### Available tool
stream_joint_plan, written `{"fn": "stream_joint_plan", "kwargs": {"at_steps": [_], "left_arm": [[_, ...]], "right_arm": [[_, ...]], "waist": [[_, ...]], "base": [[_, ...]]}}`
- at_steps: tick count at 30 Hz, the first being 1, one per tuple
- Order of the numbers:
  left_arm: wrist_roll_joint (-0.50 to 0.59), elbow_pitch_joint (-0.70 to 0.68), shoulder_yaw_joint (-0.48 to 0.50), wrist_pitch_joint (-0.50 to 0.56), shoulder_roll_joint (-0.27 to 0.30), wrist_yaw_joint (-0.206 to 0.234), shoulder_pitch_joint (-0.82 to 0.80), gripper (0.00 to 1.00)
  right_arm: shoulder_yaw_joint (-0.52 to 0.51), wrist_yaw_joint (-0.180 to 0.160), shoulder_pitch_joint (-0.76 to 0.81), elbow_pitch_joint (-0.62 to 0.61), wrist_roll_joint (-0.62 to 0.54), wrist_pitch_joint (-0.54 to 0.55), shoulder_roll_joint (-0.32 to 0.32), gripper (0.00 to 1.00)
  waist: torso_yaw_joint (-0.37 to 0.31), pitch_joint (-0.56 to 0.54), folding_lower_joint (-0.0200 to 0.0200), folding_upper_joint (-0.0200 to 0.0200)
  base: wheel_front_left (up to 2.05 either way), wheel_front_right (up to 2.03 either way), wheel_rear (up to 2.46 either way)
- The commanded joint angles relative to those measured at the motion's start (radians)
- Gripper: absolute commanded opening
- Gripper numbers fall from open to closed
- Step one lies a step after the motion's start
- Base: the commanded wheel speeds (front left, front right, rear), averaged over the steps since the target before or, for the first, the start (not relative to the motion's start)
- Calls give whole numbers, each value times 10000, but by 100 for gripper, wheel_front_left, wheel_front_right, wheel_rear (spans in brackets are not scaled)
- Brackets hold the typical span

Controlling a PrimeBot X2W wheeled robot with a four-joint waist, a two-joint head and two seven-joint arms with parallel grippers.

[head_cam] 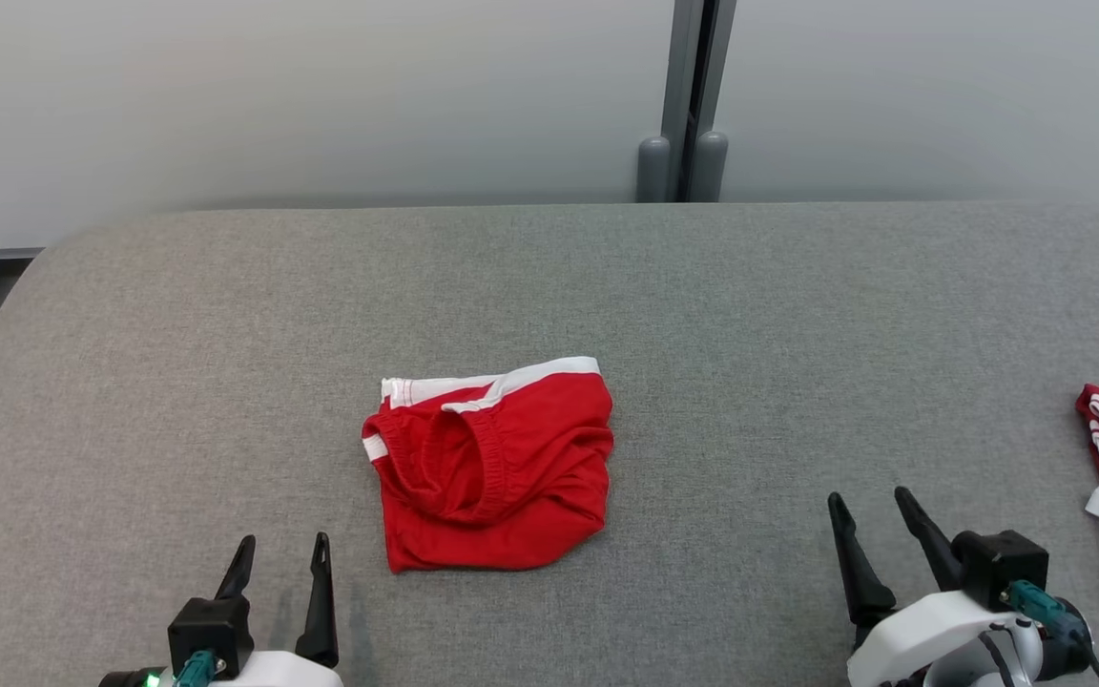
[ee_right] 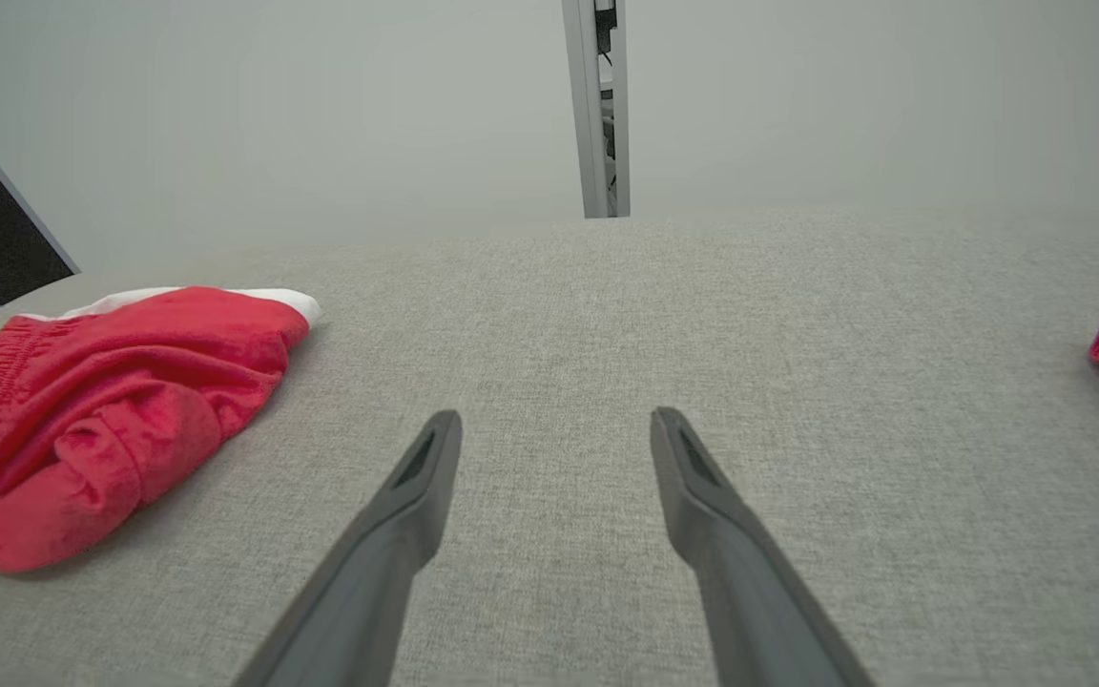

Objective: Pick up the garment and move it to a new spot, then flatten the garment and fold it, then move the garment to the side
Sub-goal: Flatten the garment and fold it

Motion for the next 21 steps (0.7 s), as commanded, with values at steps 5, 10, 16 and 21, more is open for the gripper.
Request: {"fn": "stream_joint_plan", "kwargs": {"at_steps": [5,10,16,21], "left_arm": [[63,-85,-19,-41,41,-59,148,100],[-32,-120,-228,-41,43,-89,-127,100],[-186,-52,-698,-41,38,-147,-308,100],[-336,25,-1056,-41,36,-112,-403,100]], "right_arm": [[193,0,195,33,54,-40,-42,100],[1114,0,-308,-184,605,-40,-34,100],[2976,0,-1319,0,1559,-39,-45,100],[4430,0,-2330,594,2736,-41,-51,100]], "waist": [[-61,-13,0,0],[275,204,0,0],[1044,456,0,0],[1769,609,0,0]], "base": [[0,0,0],[0,0,0],[0,0,0],[0,0,0]]}}
